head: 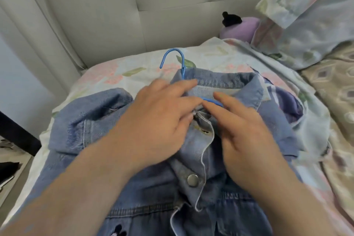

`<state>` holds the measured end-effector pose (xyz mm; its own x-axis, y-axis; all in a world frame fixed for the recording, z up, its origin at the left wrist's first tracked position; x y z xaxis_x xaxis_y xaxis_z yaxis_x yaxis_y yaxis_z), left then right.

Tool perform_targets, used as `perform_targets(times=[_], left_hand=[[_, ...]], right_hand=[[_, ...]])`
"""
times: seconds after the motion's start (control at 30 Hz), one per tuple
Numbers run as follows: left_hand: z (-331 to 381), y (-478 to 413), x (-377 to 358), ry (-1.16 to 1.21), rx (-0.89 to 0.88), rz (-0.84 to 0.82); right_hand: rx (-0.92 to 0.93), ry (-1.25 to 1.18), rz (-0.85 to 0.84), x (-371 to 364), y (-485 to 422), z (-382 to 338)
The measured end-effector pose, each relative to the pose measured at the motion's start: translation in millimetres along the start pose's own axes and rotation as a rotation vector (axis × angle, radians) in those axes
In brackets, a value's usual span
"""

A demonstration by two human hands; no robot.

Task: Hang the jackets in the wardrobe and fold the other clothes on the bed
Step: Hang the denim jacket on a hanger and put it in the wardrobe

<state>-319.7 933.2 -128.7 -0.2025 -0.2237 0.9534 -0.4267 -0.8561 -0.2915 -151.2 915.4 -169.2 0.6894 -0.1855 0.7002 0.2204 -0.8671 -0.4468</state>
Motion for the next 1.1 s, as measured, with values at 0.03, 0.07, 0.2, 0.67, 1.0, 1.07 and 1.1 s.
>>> perform_targets(times=[0.03, 0.07, 0.2, 0.67, 1.0, 1.07, 1.1], left_hand=[[-1.9, -7.1, -0.9, -0.016, -0.016, -0.063], [-4.5, -11.6, -4.2, -0.024, -0.025, -0.127], [-22.6, -10.5, -22.5, -0.092, 0.012, -0.164], [14.5, 12.1, -36.4, 0.047, 0.099, 0.268], [20.7, 0.5, -54.5, -0.183, 0.547, 0.008], [22.0, -3.1, -55.8, -0.185, 0.560, -0.006], [22.1, -4.0, -56.0, -0.172, 0.557, -0.004]], right_hand=[[-0.028, 0.033, -0.057, -4.1, -0.4, 5.7], [-0.051, 0.086, -0.091, -5.7, -0.7, 11.5], [-0.160, 0.274, -0.071, 1.5, 2.3, 25.7], [0.026, 0.044, 0.099, -4.5, -0.1, 7.0], [-0.296, 0.238, -0.047, -24.5, 6.1, 31.0], [-0.302, 0.269, -0.030, -26.3, 7.0, 30.9], [-0.309, 0.280, -0.013, -26.8, 7.4, 31.4]])
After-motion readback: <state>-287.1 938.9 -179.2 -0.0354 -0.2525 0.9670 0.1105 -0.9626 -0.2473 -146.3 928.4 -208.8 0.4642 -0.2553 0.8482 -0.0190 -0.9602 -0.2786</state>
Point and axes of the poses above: each hand's wrist, its own y-axis away from the middle knuckle, its own x-axis out of the back of the hand, z = x × y, the point moved 2 cm from there along -y, towards the middle knuckle, and after that the axes turned 5 degrees about -y, right-handed, at the moved point
